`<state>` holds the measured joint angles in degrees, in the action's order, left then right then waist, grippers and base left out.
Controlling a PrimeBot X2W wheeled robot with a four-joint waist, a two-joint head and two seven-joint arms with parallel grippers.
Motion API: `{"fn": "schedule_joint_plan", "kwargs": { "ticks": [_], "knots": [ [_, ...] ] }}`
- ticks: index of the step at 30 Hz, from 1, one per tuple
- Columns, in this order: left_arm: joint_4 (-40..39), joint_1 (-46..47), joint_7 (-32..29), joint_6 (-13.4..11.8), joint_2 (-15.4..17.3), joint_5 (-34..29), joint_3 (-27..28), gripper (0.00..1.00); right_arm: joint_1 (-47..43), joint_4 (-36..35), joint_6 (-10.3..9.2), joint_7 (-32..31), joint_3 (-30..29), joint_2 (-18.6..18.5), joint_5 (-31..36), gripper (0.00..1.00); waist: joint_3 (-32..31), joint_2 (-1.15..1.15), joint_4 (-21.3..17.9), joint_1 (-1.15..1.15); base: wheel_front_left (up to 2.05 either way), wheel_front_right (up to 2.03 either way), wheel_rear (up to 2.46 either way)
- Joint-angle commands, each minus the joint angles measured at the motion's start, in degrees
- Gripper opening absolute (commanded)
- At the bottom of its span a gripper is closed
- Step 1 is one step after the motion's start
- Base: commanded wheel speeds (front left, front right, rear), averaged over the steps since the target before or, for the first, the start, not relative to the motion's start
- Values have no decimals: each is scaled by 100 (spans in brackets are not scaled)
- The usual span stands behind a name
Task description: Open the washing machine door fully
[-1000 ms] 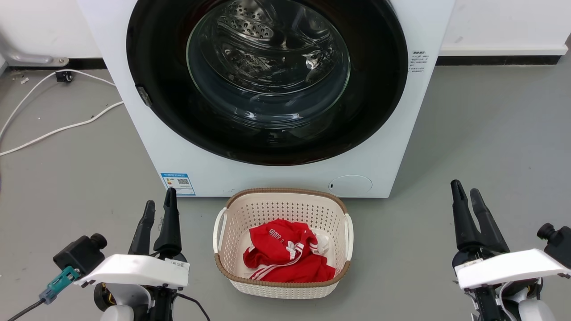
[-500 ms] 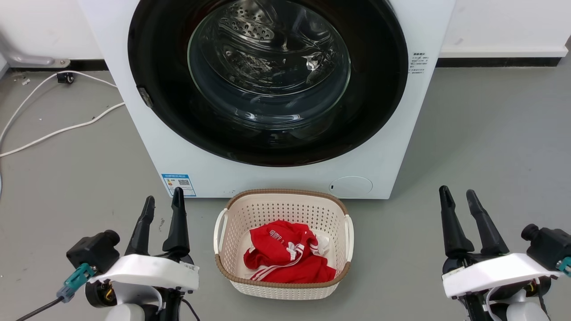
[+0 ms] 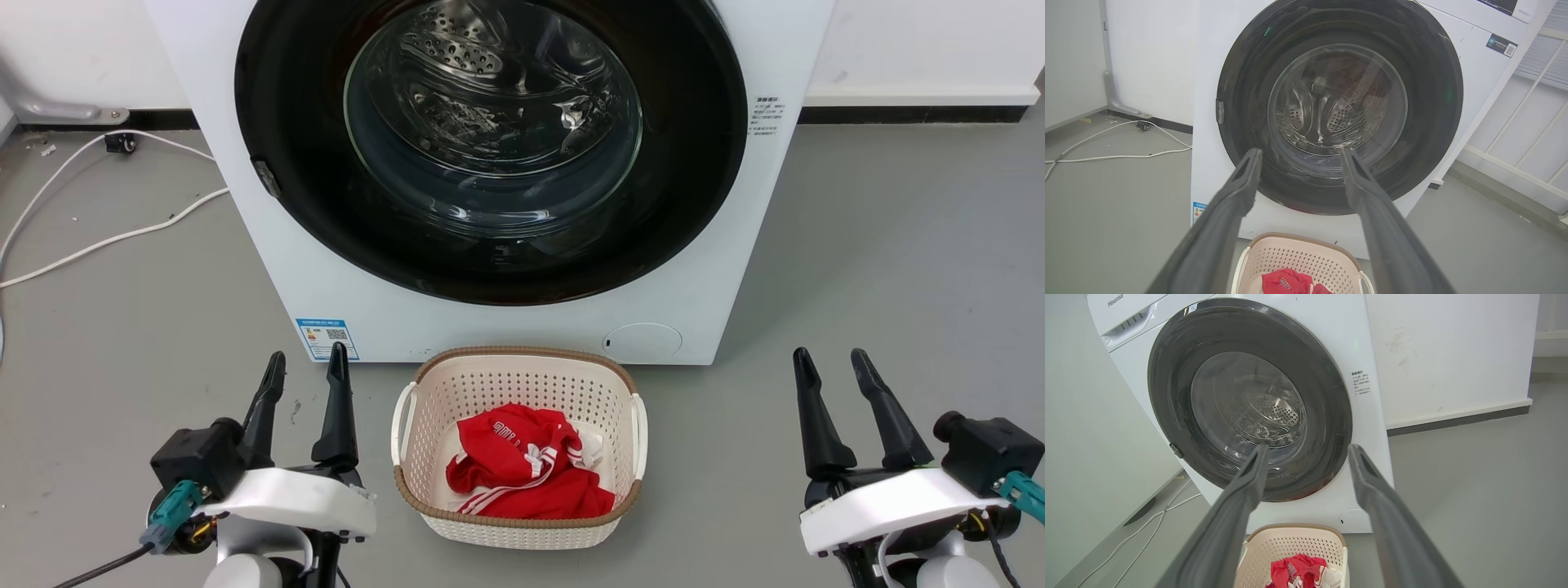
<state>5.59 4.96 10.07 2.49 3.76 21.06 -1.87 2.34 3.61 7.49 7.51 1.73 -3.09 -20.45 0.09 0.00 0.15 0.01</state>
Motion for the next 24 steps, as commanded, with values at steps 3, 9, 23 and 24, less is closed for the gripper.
{"fn": "schedule_joint_plan", "kwargs": {
  "ticks": [3,9,23,24],
  "knots": [
    [-28,66,83,-57,64,-281,-57,100,-12,-54,0,5,7,14,270,100,0,0,0,-1,0,0,0],
    [-17,68,152,-130,93,-620,-143,100,-40,-29,0,-22,13,16,582,100,-9,0,8,-1,0,0,0],
    [3,54,304,-242,149,-1205,-299,100,-89,-46,-1,6,52,23,1126,100,-9,0,10,-1,0,0,0],
    [6,56,318,-243,150,-1243,-305,100,-93,-49,-1,13,57,23,1161,100,-9,0,10,-1,0,0,0]
  ]
}}
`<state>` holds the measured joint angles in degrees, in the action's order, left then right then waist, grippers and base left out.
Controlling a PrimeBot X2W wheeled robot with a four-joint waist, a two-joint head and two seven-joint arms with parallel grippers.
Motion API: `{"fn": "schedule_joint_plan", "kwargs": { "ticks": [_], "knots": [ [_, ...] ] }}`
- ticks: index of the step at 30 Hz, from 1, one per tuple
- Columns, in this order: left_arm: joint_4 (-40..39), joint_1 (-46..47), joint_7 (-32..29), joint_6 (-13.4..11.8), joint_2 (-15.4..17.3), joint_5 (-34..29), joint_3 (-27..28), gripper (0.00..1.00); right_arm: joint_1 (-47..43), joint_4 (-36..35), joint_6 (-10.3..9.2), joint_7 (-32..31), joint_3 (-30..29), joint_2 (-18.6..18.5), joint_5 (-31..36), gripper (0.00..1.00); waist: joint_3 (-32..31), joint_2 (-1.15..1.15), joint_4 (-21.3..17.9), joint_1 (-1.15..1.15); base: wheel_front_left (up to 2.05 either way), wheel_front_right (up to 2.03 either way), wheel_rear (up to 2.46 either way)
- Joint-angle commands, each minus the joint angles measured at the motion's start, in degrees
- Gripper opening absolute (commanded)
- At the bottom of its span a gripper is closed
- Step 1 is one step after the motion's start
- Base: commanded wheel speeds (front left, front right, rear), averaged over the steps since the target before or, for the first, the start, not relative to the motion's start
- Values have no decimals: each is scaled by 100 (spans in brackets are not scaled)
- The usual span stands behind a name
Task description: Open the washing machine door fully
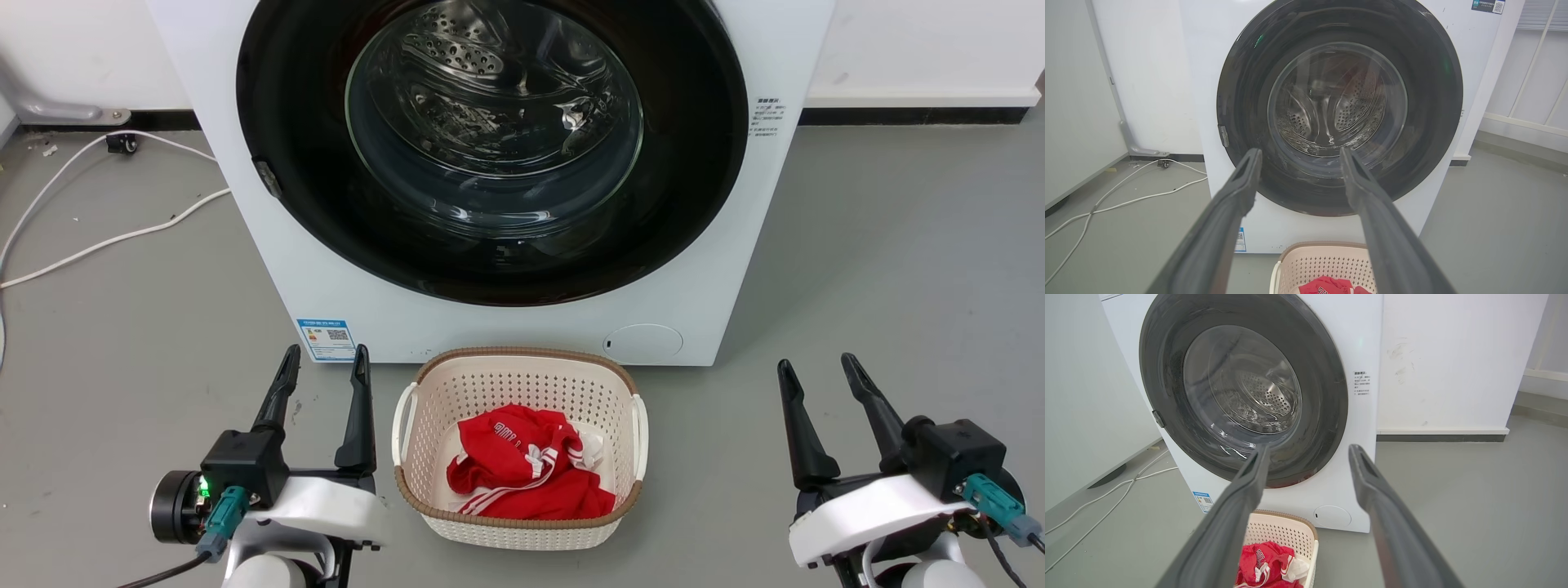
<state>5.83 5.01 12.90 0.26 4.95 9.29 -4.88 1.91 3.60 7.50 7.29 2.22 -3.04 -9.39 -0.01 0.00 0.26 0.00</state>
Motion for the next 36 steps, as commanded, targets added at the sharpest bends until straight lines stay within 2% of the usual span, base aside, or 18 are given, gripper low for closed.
{"fn": "schedule_joint_plan", "kwargs": {
  "ticks": [1,20,33,34,36],
  "knots": [
    [-11,52,48,-26,30,-88,-5,100,-54,-50,-2,33,10,17,87,100,0,0,0,0,0,0,0],
    [76,25,242,-6,-86,-588,56,100,-66,-29,-2,181,52,26,502,100,-7,0,6,0,0,0,0],
    [166,-10,231,61,-137,-507,151,100,-37,59,-2,151,53,26,307,100,-14,0,0,0,0,0,0],
    [173,-11,231,62,-138,-511,159,100,-36,67,-2,143,53,26,279,75,-16,0,-3,0,0,0,0],
    [184,-16,231,63,-146,-520,175,100,-30,84,-2,137,58,25,246,2,-17,0,-7,0,0,0,0]
  ]
}}
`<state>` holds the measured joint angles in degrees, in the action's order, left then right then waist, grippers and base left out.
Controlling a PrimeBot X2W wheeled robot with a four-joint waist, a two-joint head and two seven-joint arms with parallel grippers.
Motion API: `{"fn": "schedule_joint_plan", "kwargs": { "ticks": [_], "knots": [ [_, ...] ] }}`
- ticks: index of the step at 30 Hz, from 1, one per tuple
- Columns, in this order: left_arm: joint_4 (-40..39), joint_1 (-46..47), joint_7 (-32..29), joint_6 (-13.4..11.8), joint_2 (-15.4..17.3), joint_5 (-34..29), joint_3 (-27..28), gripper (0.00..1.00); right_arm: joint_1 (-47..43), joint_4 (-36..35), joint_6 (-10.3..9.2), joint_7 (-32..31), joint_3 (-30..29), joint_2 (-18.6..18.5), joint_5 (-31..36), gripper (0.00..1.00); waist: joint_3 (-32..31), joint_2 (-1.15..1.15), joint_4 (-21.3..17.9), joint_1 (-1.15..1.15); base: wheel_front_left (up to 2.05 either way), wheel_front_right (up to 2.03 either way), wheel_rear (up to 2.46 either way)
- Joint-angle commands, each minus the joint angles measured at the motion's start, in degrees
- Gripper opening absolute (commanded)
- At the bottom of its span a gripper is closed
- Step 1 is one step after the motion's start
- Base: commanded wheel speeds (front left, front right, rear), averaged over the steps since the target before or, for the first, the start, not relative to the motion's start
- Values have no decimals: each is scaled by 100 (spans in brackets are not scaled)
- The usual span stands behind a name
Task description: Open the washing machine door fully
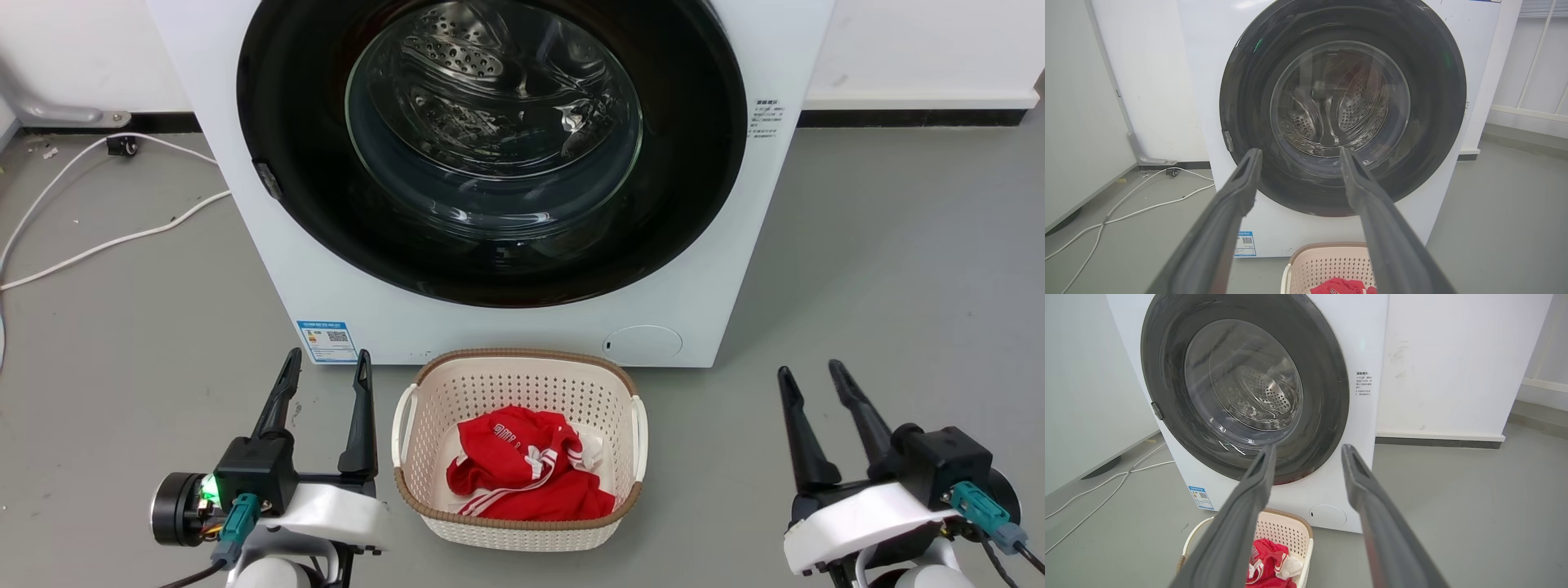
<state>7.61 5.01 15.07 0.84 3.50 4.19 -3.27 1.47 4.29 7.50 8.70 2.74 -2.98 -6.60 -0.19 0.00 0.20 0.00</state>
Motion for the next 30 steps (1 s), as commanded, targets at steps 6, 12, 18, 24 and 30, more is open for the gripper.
{"fn": "schedule_joint_plan", "kwargs": {
  "ticks": [6,12,18,24,30],
  "knots": [
    [20,-21,15,-1,-17,-41,40,100,10,49,-2,22,35,20,-223,0,4,0,-8,0,0,0,0],
    [46,-13,15,11,-26,-52,65,100,75,76,-2,195,-14,19,-2094,0,7,0,-5,0,0,0,0],
    [45,13,15,-2,-37,-35,101,100,398,21,-1,494,-30,17,-4914,0,26,0,0,0,0,0,0],
    [-38,106,15,-31,-46,-10,128,100,1027,-68,-1,594,-424,12,-7131,0,176,0,-1,0,0,0,0],
    [-124,244,15,-40,-50,0,168,100,2113,418,-1,238,-951,-134,-8004,0,451,0,-7,0,0,0,0]
  ]
}}
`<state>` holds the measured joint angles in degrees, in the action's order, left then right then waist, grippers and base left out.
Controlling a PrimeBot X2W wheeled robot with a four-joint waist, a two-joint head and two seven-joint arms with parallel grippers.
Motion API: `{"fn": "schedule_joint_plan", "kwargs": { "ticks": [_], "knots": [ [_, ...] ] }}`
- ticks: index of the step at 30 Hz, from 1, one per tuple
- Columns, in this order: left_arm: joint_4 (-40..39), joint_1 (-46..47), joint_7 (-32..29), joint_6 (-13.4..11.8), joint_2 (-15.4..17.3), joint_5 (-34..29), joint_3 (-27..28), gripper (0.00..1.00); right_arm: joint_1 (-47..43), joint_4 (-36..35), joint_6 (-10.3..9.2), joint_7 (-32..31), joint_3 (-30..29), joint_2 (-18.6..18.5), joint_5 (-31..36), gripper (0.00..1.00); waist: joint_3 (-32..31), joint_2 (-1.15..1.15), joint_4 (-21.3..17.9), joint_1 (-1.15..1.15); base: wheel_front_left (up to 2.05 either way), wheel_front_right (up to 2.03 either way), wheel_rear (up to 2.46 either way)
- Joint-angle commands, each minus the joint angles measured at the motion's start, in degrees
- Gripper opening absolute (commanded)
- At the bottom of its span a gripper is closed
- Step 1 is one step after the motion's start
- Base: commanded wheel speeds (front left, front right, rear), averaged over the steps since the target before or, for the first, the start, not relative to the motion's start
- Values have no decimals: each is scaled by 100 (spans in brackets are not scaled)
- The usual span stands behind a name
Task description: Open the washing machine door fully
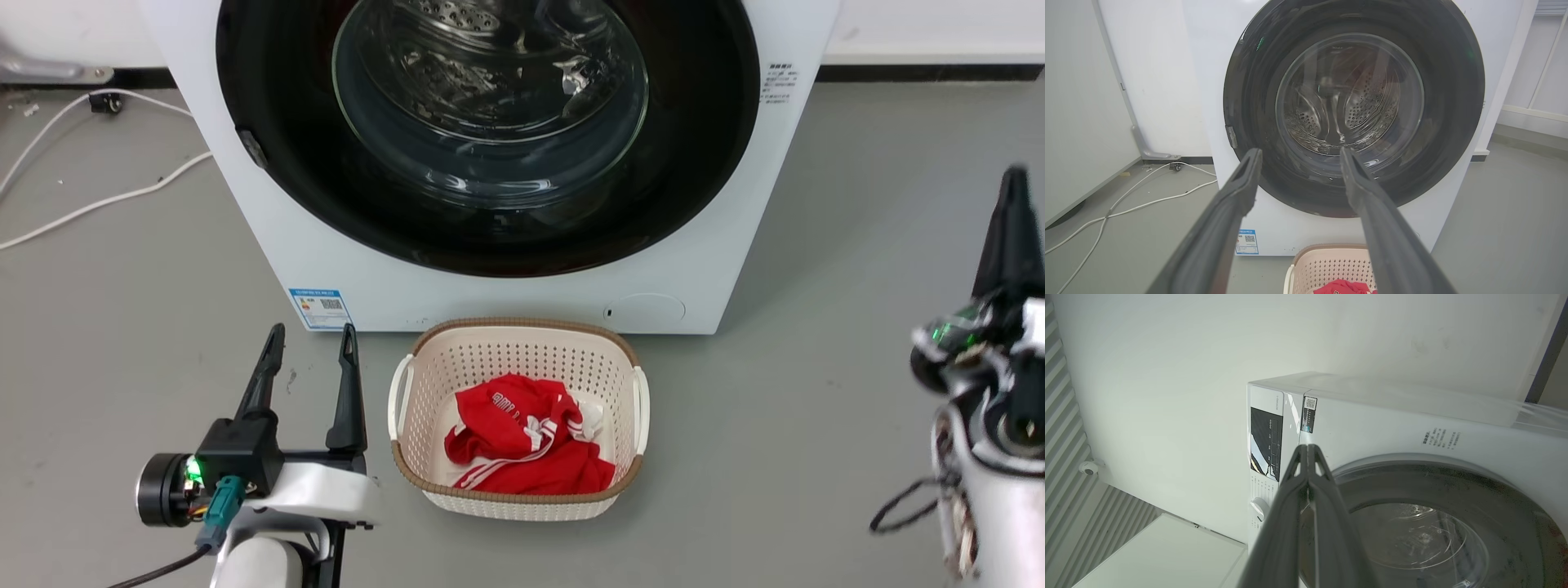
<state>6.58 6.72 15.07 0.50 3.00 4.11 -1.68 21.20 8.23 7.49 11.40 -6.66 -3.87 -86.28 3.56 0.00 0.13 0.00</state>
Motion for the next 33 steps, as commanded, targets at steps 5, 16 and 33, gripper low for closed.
{"fn": "schedule_joint_plan", "kwargs": {
  "ticks": [5,16,33],
  "knots": [
    [-69,260,15,19,-5,1,24,100,1292,960,0,-569,-130,-492,-343,0,347,0,53,0,0,0,0],
    [-200,599,15,52,-11,-35,-43,100,3804,3287,1,-1963,538,-1382,14,0,913,0,212,0,0,0,0],
    [-410,1108,15,84,-13,10,-181,100,6875,6208,0,-3605,1774,-1214,1388,0,1721,0,414,0,0,0,0]
  ]
}}
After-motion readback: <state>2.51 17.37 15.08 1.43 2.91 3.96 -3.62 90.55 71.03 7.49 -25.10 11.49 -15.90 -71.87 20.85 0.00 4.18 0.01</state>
